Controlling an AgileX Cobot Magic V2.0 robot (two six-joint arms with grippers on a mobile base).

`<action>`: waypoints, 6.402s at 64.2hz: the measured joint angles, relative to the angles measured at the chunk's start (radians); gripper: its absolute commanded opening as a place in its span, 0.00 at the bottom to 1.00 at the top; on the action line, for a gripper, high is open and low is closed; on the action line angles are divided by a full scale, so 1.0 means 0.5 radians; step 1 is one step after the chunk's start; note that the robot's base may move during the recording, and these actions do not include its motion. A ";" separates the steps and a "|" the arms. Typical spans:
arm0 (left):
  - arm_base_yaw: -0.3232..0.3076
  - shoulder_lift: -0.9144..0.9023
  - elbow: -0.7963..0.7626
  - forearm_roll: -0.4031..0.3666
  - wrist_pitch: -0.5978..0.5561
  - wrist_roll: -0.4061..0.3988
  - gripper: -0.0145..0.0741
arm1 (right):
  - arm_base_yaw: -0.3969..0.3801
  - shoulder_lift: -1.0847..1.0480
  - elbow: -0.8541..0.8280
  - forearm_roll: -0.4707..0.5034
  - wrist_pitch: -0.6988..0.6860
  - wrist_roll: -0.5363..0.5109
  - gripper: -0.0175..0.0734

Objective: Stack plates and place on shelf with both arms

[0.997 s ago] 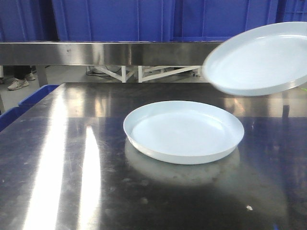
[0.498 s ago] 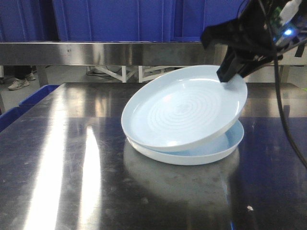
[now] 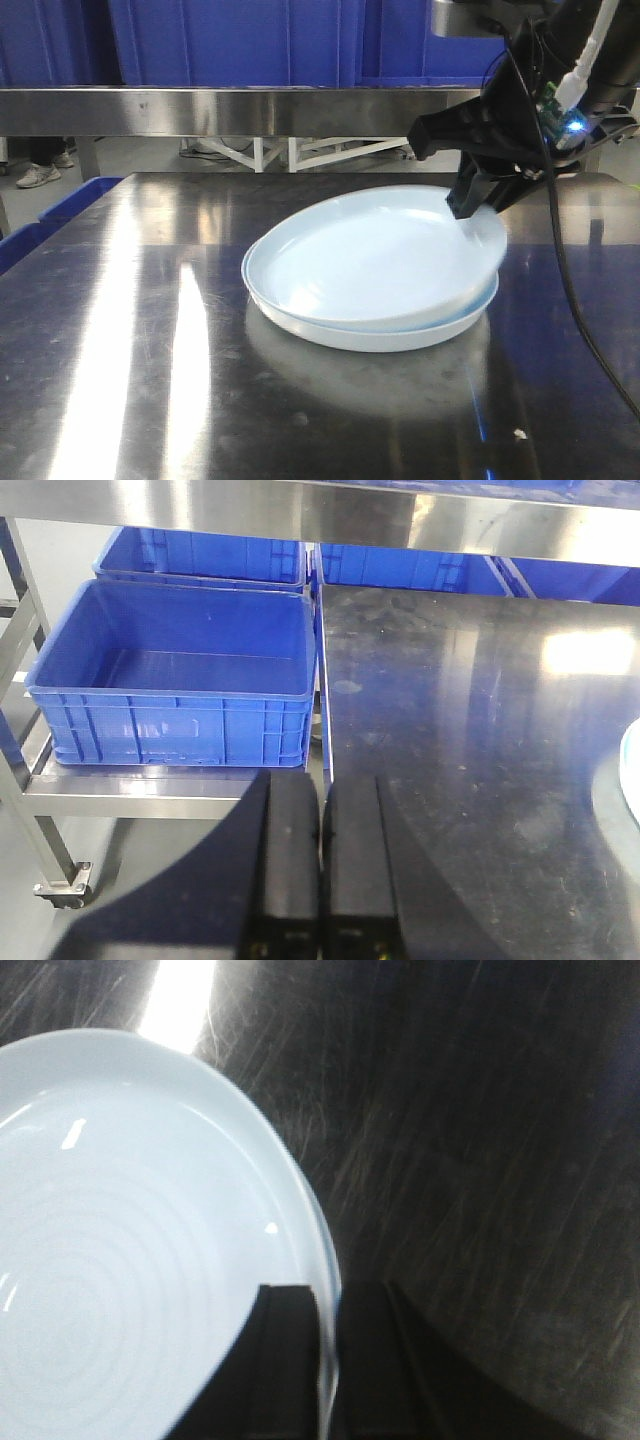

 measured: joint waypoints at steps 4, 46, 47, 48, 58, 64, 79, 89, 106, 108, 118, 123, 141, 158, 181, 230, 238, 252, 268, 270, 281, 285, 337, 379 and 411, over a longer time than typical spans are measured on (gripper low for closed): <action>0.000 0.000 0.000 0.000 0.000 0.000 0.26 | 0.000 0.008 -0.003 0.000 0.006 0.004 0.71; 0.000 0.000 0.000 0.000 0.000 0.000 0.26 | 0.000 0.204 -0.017 0.008 0.096 0.004 0.69; 0.000 0.000 0.000 0.000 0.000 0.000 0.26 | 0.000 0.209 -0.019 0.008 0.096 0.004 0.68; 0.000 0.000 0.000 0.000 0.000 0.000 0.26 | 0.000 0.209 -0.023 0.008 0.096 0.004 0.66; 0.000 0.000 0.000 0.000 0.000 0.000 0.26 | 0.003 0.217 -0.024 0.012 0.075 0.004 0.31; 0.000 0.000 0.000 0.000 0.000 0.000 0.26 | 0.004 0.217 -0.032 0.030 0.035 0.023 0.23; 0.000 0.000 0.000 0.000 0.000 0.000 0.26 | 0.007 0.165 -0.107 0.022 0.044 0.027 0.21; 0.000 0.000 0.000 0.000 0.000 0.000 0.26 | 0.007 -0.008 -0.191 -0.033 0.064 0.019 0.21; 0.000 0.000 0.000 0.000 0.000 0.000 0.26 | -0.215 -0.441 -0.164 -0.072 0.051 0.013 0.21; 0.000 0.000 0.000 0.000 0.000 0.000 0.26 | -0.271 -0.493 -0.144 -0.076 0.047 0.013 0.21; 0.000 0.000 0.000 0.000 0.000 0.000 0.26 | -0.499 -0.780 0.015 -0.083 0.026 0.013 0.21; 0.000 0.000 0.000 0.000 0.000 0.000 0.26 | -0.575 -0.920 0.113 -0.089 0.026 0.013 0.21; 0.000 0.000 0.000 0.000 0.000 0.000 0.26 | -0.628 -1.481 0.595 -0.093 0.022 0.007 0.21; 0.000 0.000 0.000 0.000 0.000 0.000 0.26 | -0.628 -1.831 0.886 -0.093 -0.022 0.004 0.21; 0.000 0.000 0.000 0.000 0.000 0.000 0.26 | -0.628 -1.852 0.893 -0.093 -0.077 0.000 0.21; 0.000 0.000 0.000 0.000 0.000 0.000 0.26 | -0.628 -1.852 0.893 -0.093 -0.080 0.000 0.21; 0.000 0.000 0.000 0.000 0.000 0.000 0.26 | -0.628 -1.852 0.893 -0.093 -0.080 0.000 0.21; 0.000 0.000 0.000 0.000 0.000 0.000 0.26 | -0.628 -1.852 0.893 -0.093 -0.080 0.000 0.21; 0.000 0.000 0.000 0.000 0.000 0.000 0.26 | -0.628 -1.852 0.893 -0.093 -0.080 0.000 0.21; 0.000 0.000 0.000 0.000 0.000 0.000 0.26 | -0.628 -1.852 0.893 -0.093 -0.080 0.000 0.21; 0.000 0.000 0.000 0.000 0.000 0.000 0.26 | -0.628 -1.852 0.893 -0.093 -0.080 0.000 0.21; 0.000 0.000 0.000 0.000 0.000 0.000 0.26 | -0.628 -1.852 0.893 -0.093 -0.080 0.000 0.21; 0.000 0.000 0.000 0.000 0.000 0.000 0.26 | -0.628 -1.855 0.897 -0.093 -0.080 0.000 0.21; 0.000 0.000 0.000 0.000 0.000 0.000 0.26 | -0.628 -1.855 0.897 -0.093 -0.080 0.000 0.21; 0.000 0.000 0.000 0.000 0.000 0.000 0.26 | -0.628 -1.855 0.897 -0.093 -0.080 0.000 0.21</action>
